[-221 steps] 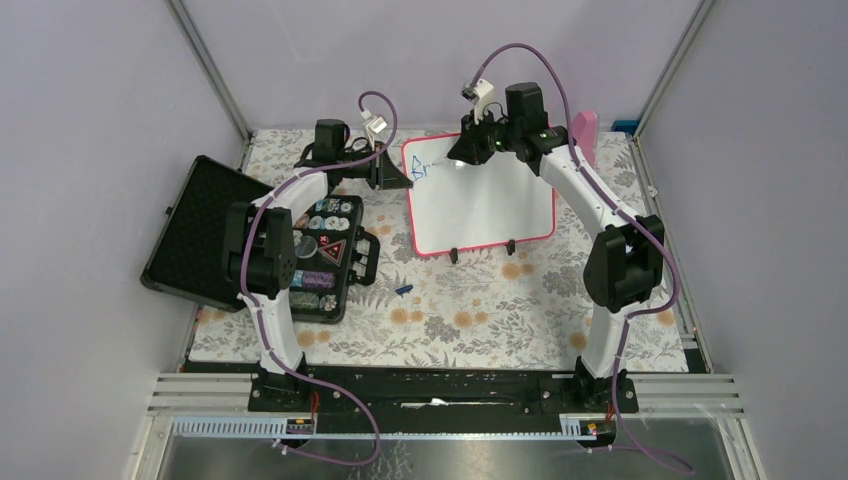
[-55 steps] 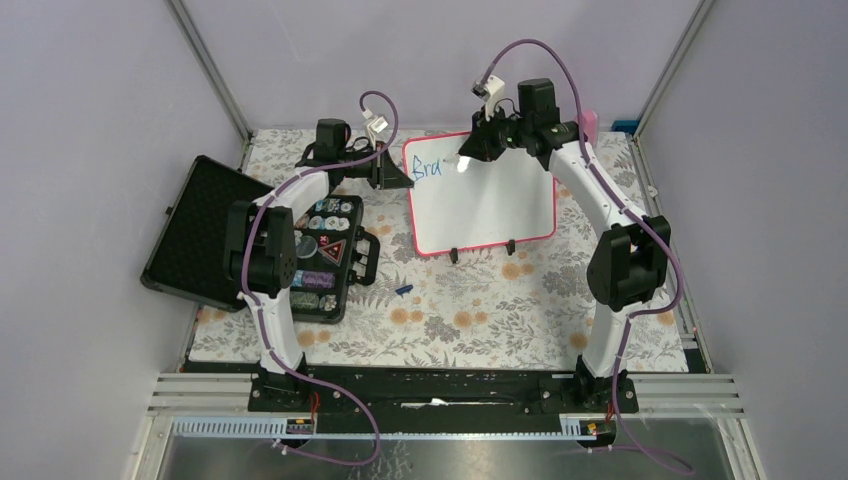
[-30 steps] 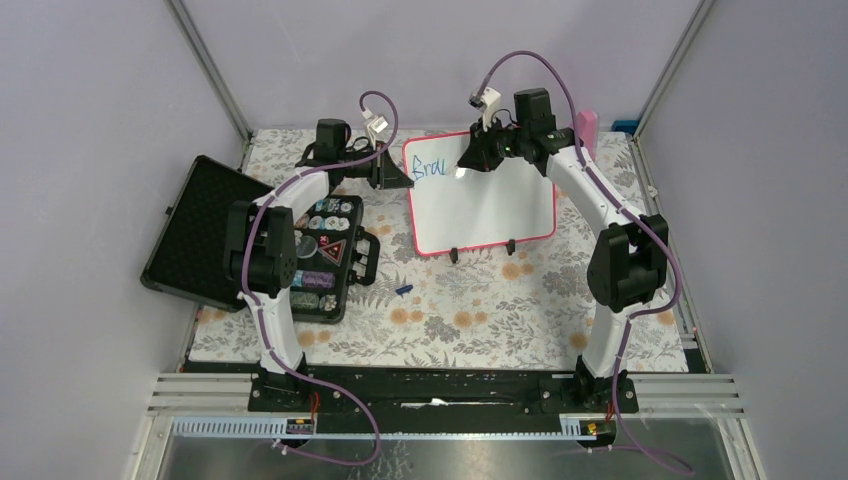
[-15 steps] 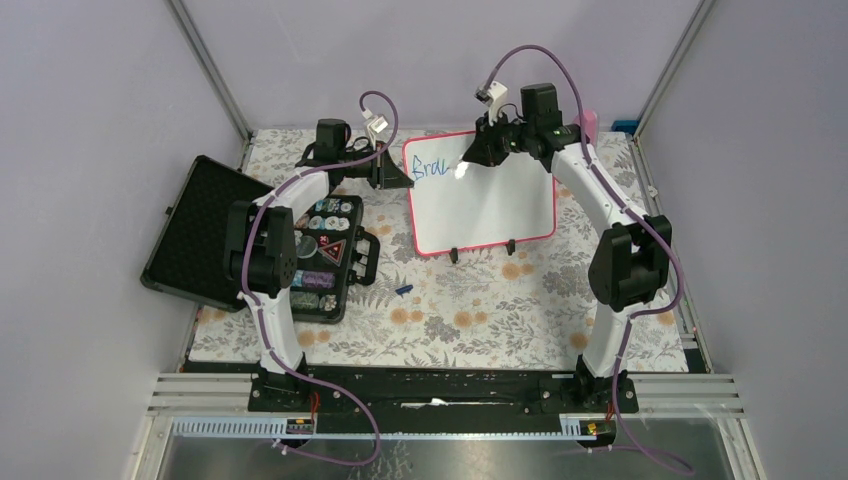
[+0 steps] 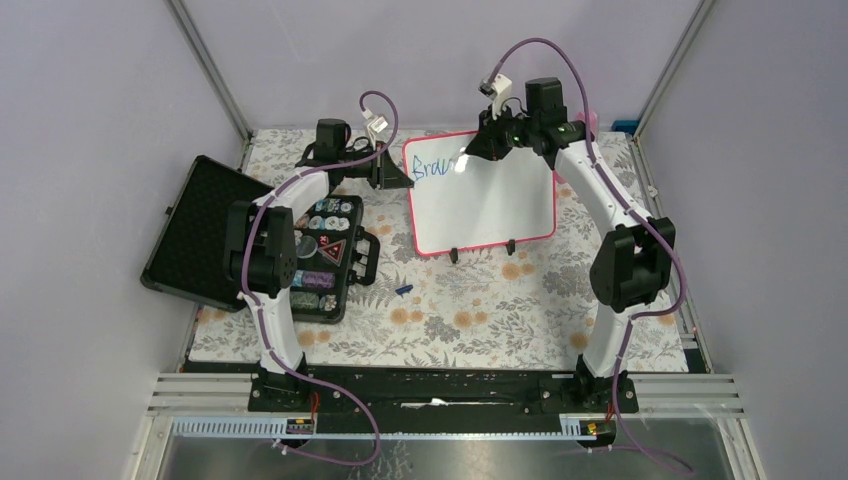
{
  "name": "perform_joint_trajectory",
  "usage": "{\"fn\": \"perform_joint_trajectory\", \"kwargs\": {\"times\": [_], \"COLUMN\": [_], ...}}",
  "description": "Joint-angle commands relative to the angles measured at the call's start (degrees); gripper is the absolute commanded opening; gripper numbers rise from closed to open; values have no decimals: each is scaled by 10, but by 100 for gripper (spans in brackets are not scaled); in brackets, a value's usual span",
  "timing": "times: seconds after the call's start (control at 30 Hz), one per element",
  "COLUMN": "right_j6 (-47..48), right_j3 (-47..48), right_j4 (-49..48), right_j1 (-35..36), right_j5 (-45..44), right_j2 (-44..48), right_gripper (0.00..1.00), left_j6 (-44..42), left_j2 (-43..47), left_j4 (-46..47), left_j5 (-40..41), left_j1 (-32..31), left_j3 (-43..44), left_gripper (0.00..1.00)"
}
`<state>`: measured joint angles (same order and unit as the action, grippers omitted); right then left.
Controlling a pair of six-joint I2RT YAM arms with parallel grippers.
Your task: Write a sentence on the whiteboard
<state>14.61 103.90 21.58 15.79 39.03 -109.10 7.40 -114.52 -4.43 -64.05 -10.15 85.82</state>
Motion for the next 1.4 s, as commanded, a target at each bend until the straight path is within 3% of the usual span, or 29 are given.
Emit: {"fn": "perform_joint_trajectory", "kwargs": {"times": [0.0,0.4,1.37], "right_j6": [8,21,29], "right_j3": [-12,-46,-16], "right_j4": [0,-2,3], "right_j1": [-5,-5,-18], "right_j5": [14,4,-29], "right_j2": [53,54,21], "right_gripper": [0,0,0], "left_j6": [-23,-24,-27], "left_j2": [-8,-5,-6], "left_j4": [-5,-5,-6], "left_j5": [-10,-9,-9], "left_j1": [-21,-20,-20], "left_j3": [13,10,10], "left_gripper": [0,0,0]}}
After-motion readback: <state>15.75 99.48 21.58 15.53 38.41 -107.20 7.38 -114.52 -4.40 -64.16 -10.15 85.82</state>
